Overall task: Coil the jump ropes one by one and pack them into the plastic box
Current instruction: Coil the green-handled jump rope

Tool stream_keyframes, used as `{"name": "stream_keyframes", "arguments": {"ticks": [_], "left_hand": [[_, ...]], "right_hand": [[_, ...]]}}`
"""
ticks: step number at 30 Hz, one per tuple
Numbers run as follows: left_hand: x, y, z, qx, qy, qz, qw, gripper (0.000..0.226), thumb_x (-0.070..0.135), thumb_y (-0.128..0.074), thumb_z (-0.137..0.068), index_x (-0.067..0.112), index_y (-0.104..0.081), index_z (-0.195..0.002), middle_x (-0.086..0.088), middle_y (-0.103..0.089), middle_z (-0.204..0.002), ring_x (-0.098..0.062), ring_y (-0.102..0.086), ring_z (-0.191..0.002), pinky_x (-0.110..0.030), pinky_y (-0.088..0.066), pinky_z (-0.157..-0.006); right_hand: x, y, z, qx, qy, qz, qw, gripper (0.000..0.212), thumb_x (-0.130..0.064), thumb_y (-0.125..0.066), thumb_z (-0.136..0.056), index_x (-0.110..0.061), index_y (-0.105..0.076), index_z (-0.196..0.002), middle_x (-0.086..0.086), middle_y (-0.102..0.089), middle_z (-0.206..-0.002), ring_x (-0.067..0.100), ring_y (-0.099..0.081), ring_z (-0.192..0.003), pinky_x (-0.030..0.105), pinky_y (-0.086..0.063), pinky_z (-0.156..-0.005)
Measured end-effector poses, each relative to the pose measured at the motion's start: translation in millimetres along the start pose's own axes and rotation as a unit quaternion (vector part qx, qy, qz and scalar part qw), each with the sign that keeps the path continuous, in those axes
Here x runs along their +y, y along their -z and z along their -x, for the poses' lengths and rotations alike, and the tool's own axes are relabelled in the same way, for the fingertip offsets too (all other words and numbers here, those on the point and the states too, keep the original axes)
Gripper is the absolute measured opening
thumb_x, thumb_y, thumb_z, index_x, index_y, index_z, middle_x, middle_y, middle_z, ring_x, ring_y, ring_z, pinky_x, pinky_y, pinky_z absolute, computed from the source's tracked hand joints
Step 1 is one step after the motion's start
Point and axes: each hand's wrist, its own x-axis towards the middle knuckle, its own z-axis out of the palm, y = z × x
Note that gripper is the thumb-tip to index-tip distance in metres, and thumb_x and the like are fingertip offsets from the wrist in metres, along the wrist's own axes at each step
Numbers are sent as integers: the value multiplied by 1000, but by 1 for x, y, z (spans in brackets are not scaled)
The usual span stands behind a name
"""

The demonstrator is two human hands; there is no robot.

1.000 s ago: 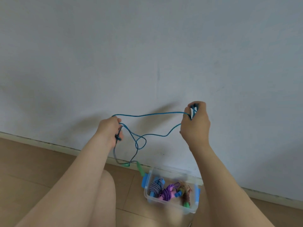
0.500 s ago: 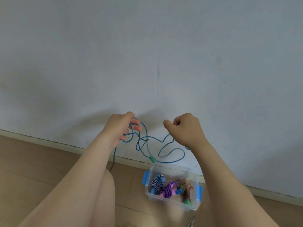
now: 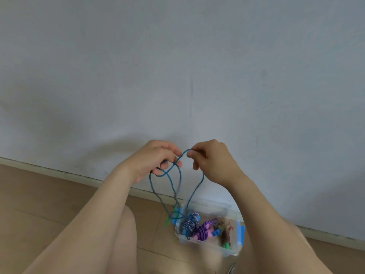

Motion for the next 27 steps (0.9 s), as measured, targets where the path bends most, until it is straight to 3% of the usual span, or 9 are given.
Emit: {"name": "stream_keyframes", "arguments": {"ticks": [4, 7, 9, 11, 16, 18, 20, 23, 27], "left_hand": [[-4, 6, -3, 88, -27, 83, 992, 19, -6, -71, -90, 6, -77, -104, -12, -71, -85, -20, -57, -74, -31, -50, -62], [-3, 12, 0, 79, -91, 81, 989, 45, -20, -62, -85, 13, -78, -111, -8, -74, -96, -18, -64, -87, -31, -53, -75], [-3, 13, 2, 91, -138, 40, 985, 58, -24, -58, -79, 19, -79, -110, -3, -71, -97, -13, -60, -82, -32, -53, -80], [-4, 12, 1, 151, -159, 15, 975, 57, -23, -59, -80, 23, -81, -104, 1, -70, -97, -11, -57, -74, -31, -52, -78], [-7, 8, -4, 266, -152, 44, 951, 41, -13, -79, -78, 23, -79, -98, -1, -71, -101, -15, -66, -78, -36, -60, -86], [-5, 7, -2, 249, -150, 64, 955, 42, -14, -80, -76, 20, -79, -101, -5, -71, -106, -17, -68, -80, -35, -64, -85], [-2, 6, 1, 219, -164, 74, 959, 41, -15, -77, -78, 18, -78, -102, -8, -72, -109, -19, -71, -82, -33, -64, -84], [2, 4, 4, 149, -193, 84, 966, 35, -18, -71, -81, 12, -76, -99, -7, -74, -97, -22, -73, -82, -39, -62, -86], [3, 1, 5, 61, -213, 113, 969, 25, -11, -72, -85, 10, -74, -99, -11, -71, -92, -23, -68, -79, -32, -57, -77]], "right_hand": [[-4, 1, 1, 103, -28, -128, 986, 20, -21, -59, -106, -21, -77, -99, -2, -73, -63, 5, -74, -68, 28, -56, -69], [-14, -6, 3, 122, -77, -223, 964, 25, -14, -49, -108, -21, -73, -108, 2, -68, -59, 15, -79, -72, 39, -63, -75], [-18, -6, 2, 127, -114, -290, 942, 27, -12, -43, -107, -16, -69, -107, 4, -67, -60, 23, -80, -74, 46, -66, -76], [-20, -2, 0, 144, -147, -339, 918, 27, -10, -41, -105, -9, -68, -103, 8, -67, -69, 26, -79, -75, 43, -66, -72], [-23, 5, 3, 99, -186, -330, 920, 24, -8, -49, -91, -7, -62, -70, 7, -52, -62, 20, -42, -55, 31, -34, -52], [-24, 4, 6, 38, -183, -262, 947, 32, -13, -52, -89, -10, -64, -59, 9, -62, -59, 19, -48, -54, 31, -40, -54], [-26, 0, 8, -19, -190, -246, 950, 35, -18, -52, -91, -4, -69, -65, 14, -74, -70, 21, -62, -57, 35, -57, -59], [-26, -5, 8, -13, -184, -252, 950, 20, -16, -59, -97, 1, -67, -98, 18, -74, -95, 29, -77, -64, 42, -66, -64], [-25, -4, 10, -66, -125, -287, 947, 31, -10, -55, -102, -25, -56, -129, 8, -66, -117, 34, -76, -64, 33, -58, -54]]}}
